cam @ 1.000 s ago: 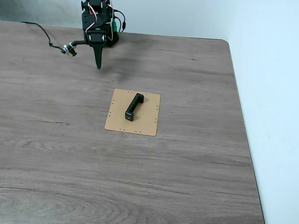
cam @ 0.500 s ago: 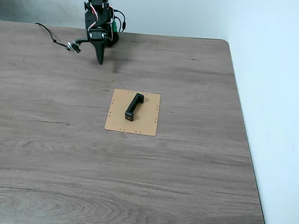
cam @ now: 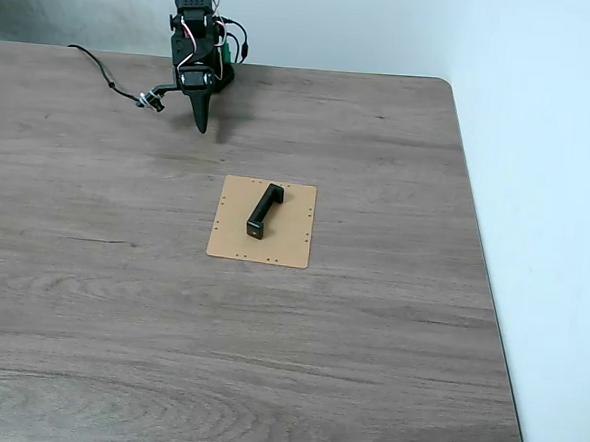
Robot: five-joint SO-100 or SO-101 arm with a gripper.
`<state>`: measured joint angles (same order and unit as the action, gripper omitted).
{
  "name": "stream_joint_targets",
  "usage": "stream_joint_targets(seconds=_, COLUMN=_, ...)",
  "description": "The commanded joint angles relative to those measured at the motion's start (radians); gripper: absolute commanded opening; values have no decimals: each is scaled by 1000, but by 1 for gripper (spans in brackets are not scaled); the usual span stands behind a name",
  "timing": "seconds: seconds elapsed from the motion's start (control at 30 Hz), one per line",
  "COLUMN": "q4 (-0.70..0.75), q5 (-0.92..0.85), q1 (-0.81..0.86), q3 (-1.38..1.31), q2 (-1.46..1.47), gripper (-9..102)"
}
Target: Grasp a black block and then place it on the board.
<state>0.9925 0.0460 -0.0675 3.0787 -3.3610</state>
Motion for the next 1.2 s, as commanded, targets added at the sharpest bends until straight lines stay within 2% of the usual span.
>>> stream_joint_targets(seconds=0.0, q4=14, q5=9, q1=-12, q3=0, q2=-18, gripper=0)
stream_joint_targets(seconds=1.17, q4=12, q5=-2, q1=-15, q3=-2, q2=-18, gripper=0)
